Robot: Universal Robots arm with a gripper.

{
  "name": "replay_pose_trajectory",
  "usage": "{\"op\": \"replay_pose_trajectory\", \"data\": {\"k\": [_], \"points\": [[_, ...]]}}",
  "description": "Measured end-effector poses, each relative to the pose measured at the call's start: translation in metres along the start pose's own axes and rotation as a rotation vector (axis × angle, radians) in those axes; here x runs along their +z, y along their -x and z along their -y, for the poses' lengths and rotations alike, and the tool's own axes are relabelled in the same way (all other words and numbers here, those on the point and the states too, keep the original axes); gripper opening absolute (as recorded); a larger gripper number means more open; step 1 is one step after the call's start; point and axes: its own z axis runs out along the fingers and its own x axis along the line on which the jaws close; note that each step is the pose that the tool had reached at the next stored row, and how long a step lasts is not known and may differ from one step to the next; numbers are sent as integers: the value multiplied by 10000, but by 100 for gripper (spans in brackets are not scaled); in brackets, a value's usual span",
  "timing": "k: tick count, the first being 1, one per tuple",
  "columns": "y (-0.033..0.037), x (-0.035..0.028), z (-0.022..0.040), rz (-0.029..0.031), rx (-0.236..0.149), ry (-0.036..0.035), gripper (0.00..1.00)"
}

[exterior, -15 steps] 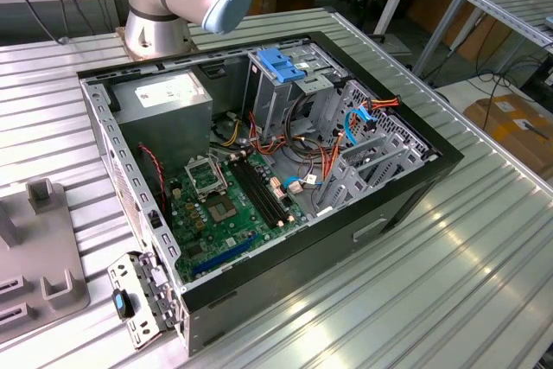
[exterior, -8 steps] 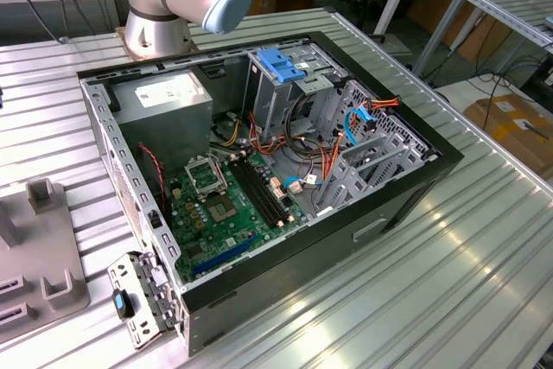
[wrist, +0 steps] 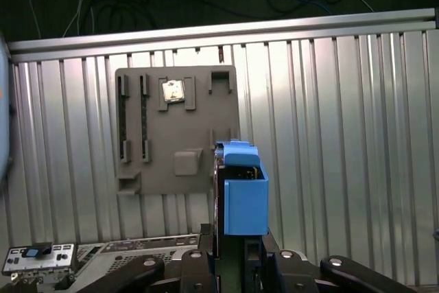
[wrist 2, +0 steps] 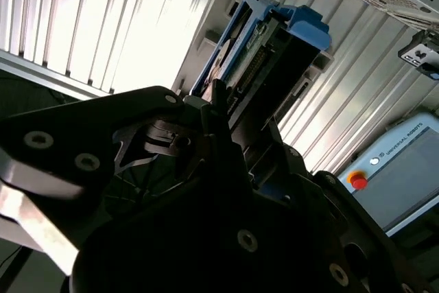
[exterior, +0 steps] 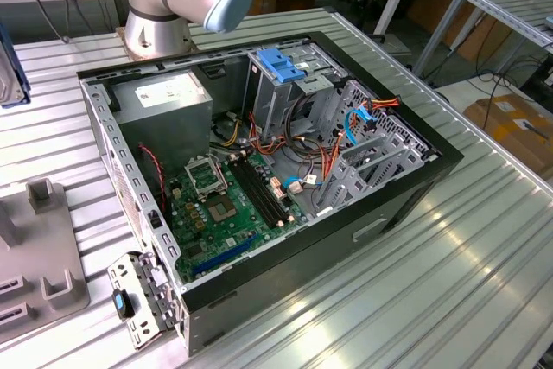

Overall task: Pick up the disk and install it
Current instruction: 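Pick up the disk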

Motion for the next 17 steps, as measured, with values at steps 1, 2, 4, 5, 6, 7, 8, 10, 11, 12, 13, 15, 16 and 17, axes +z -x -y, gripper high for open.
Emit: {"op": "replay_pose_trajectory", "data": {"k": [1, 2, 4, 5, 6, 7, 8, 10, 11, 12, 13, 15, 16, 17], "points": [[2, 0, 27, 0, 0, 0, 35], [7, 1, 86, 0, 0, 0, 35], [14, 3, 162, 0, 0, -1, 35], [17, 3, 192, 0, 1, 0, 35], [19, 3, 223, 0, 1, 0, 35], [22, 4, 262, 0, 0, 0, 35], [25, 4, 291, 0, 0, -1, 35], [29, 5, 336, 1, 0, -1, 35], [30, 5, 346, 0, 0, -1, 35], [30, 5, 346, 0, 0, 0, 35], [30, 5, 346, 0, 1, -1, 35], [30, 5, 346, 0, 1, -1, 35], [30, 5, 350, 0, 0, 0, 35], [32, 5, 370, 0, -1, -1, 35]]}}
